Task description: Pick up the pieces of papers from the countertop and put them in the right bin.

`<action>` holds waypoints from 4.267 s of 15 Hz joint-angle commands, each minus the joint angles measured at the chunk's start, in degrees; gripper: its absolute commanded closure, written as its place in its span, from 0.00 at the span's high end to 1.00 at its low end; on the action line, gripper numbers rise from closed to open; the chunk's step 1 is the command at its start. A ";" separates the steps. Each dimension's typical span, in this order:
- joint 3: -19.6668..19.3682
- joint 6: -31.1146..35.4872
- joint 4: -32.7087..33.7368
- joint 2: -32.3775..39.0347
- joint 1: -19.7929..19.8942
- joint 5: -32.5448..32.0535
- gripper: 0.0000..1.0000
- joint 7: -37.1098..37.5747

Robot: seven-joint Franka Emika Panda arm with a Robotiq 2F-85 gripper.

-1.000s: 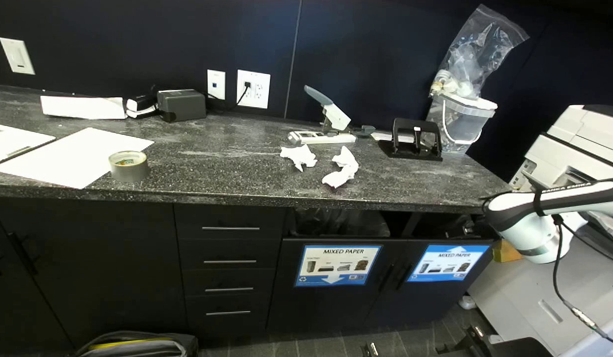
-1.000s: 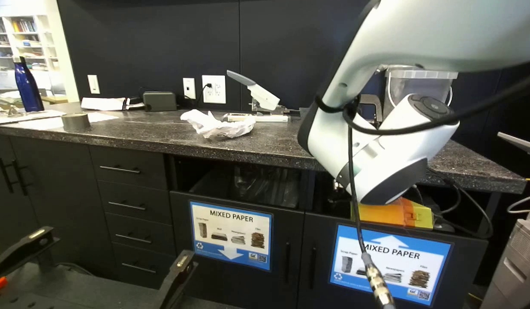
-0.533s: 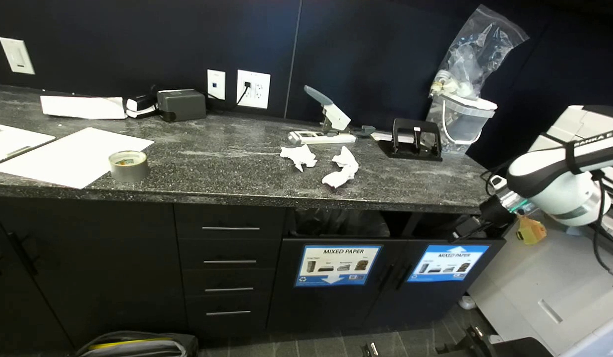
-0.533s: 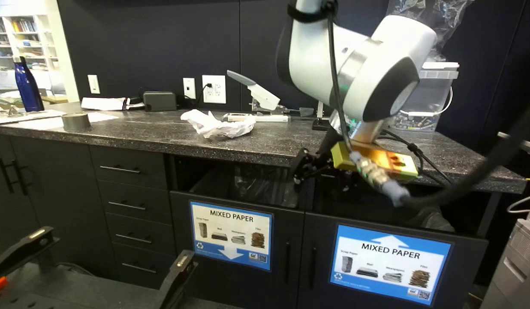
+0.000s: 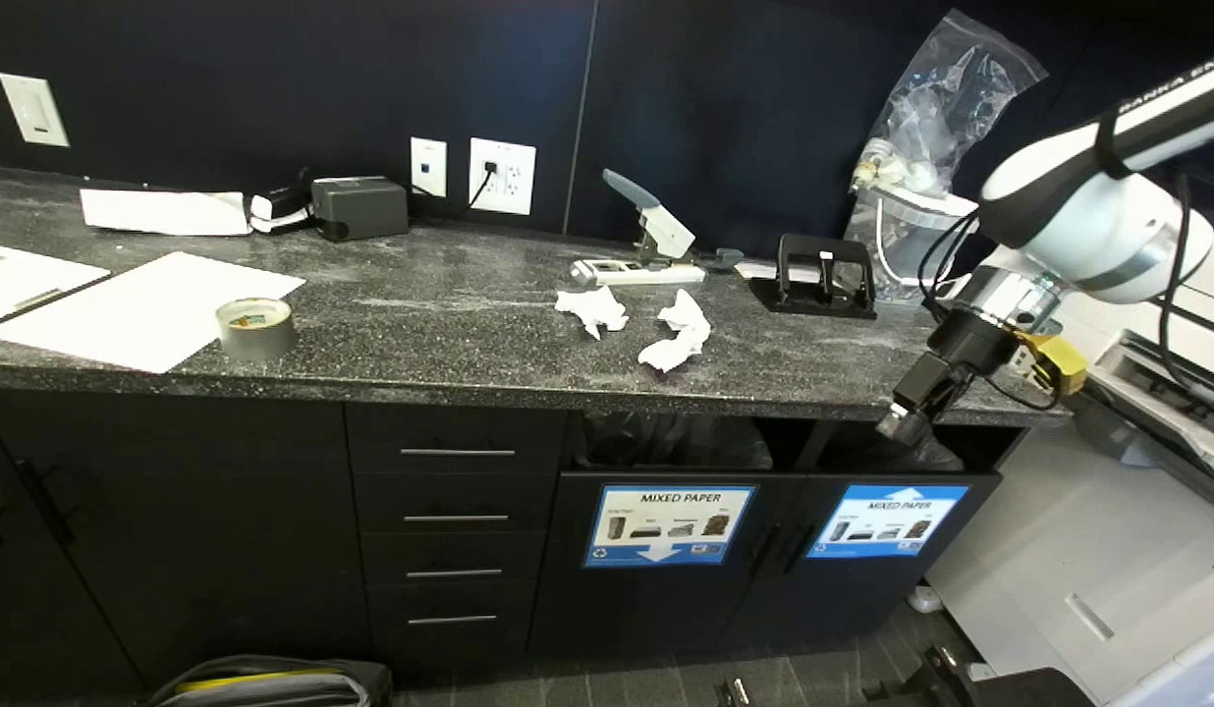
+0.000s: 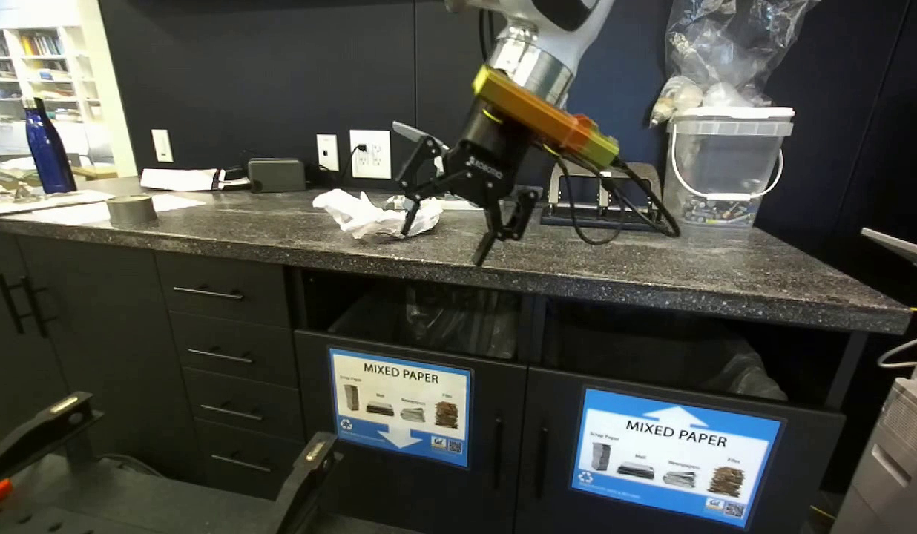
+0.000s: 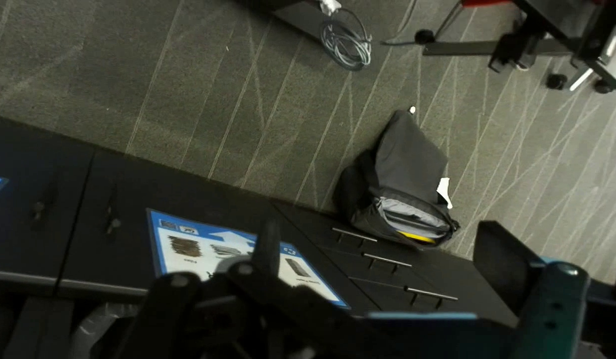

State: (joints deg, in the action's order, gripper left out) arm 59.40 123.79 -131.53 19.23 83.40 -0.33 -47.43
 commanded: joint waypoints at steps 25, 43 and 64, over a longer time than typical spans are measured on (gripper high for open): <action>-52.56 18.10 19.36 5.06 -78.21 11.43 1.00 42.36; -61.26 29.62 23.09 13.62 -88.79 1.96 1.00 56.99; -58.86 20.83 13.36 5.80 -84.42 -0.35 0.15 44.01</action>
State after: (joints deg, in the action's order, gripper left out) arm -1.25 147.06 -110.81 31.20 -3.37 0.08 2.34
